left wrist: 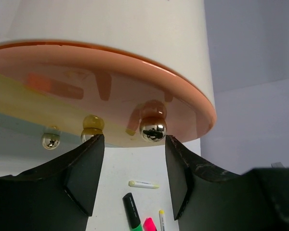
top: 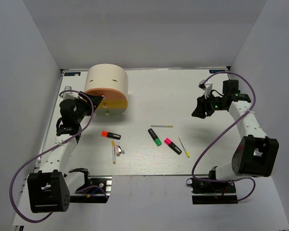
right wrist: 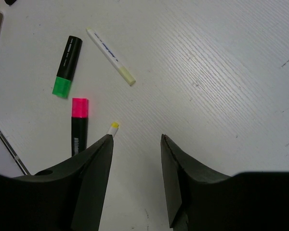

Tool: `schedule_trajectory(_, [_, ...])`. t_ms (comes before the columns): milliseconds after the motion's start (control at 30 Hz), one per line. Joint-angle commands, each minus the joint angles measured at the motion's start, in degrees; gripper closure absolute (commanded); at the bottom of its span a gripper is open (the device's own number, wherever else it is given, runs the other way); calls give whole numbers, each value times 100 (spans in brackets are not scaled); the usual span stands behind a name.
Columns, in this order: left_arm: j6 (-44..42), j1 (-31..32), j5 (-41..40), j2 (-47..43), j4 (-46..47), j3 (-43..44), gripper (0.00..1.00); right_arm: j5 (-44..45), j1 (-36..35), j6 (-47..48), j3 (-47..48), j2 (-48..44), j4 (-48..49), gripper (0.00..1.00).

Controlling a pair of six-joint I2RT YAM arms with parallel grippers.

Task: Sort the stationery into containers
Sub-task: Open the drawer in the storage box.

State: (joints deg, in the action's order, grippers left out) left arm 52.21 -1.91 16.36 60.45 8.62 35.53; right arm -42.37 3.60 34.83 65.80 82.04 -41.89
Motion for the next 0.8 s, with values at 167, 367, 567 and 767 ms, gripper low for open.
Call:
schedule_trajectory(167, [368, -221, 587, 46, 1185, -380, 42, -61, -8, -38, 144, 75, 76, 50])
schedule_trajectory(367, [501, -222, 640, 292, 1414, -380, 43, -52, -8, -29, 73, 49, 76, 50])
schedule_trajectory(567, [554, -222, 640, 415, 1397, -152, 43, -52, -8, -3, -14, 23, 93, 50])
schedule_trajectory(767, [554, -222, 517, 415, 1273, -151, 49, -52, -8, -11, -15, 23, 111, 50])
